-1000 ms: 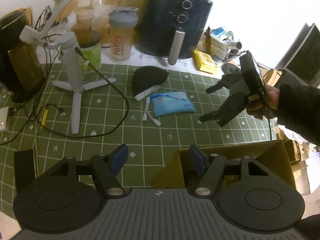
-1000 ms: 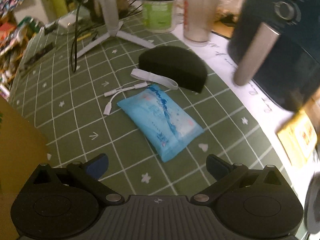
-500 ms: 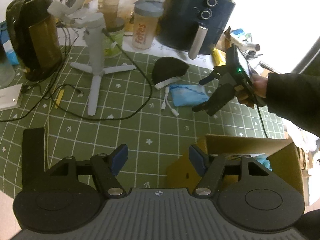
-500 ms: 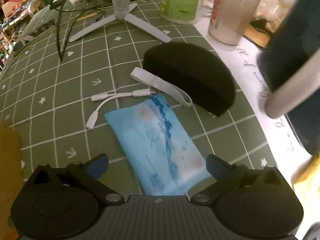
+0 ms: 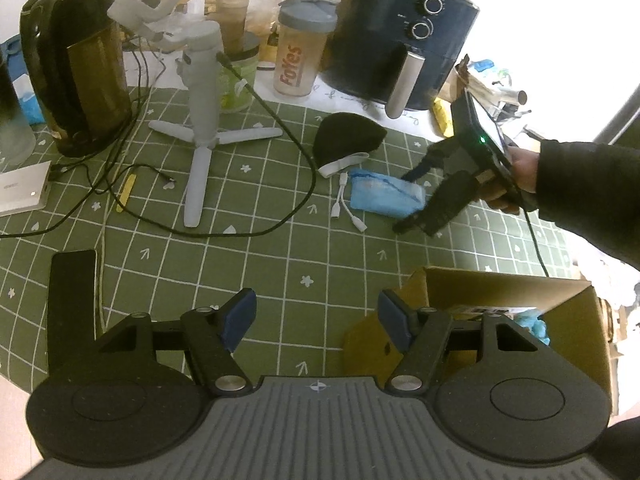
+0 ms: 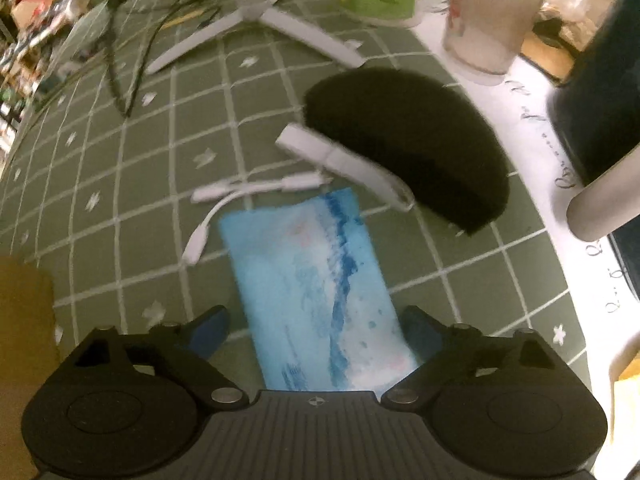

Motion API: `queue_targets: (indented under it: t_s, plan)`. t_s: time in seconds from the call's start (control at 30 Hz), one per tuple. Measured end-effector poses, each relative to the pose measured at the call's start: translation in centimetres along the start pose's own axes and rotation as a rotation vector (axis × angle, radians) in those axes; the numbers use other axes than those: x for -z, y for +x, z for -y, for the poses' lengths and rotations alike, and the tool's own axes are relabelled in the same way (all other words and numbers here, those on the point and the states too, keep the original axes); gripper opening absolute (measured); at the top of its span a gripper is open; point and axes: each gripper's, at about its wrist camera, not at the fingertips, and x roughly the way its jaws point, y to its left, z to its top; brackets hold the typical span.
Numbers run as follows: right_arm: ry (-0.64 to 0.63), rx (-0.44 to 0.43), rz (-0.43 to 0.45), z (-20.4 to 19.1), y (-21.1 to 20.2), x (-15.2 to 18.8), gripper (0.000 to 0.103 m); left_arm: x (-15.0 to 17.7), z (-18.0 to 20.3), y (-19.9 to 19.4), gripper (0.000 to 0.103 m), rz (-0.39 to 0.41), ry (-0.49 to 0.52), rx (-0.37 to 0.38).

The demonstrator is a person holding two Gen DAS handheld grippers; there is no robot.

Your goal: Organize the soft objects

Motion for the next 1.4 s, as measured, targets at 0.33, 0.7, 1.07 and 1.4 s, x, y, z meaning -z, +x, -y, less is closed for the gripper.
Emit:
queue_targets:
  t_s: [0.33, 0.7, 1.07, 1.4]
  plan:
    - [0.037, 0.039, 0.014, -0.2, 0.1, -0.2, 0.087, -0.1, 0.7, 0.1, 0.066, -0.001, 0.025, 0.017]
    - [0.061, 0.061, -0.002, -0.7, -0.7, 0.5, 0.068, -1.2, 0.6, -0.3, 0.066, 0.037, 0.043, 0.006]
    - [0.273, 0.039, 0.153, -0.4, -6.1, 3.1, 0.068, -3.1, 0.8, -0.1, 0.066, 0.081, 0.086, 0.0]
    - [0.414, 0.082, 0.28, -1.2, -12.0, 6.7, 0.068, -5.6, 2.2, 1.2, 0.066, 0.087, 0.189, 0.017]
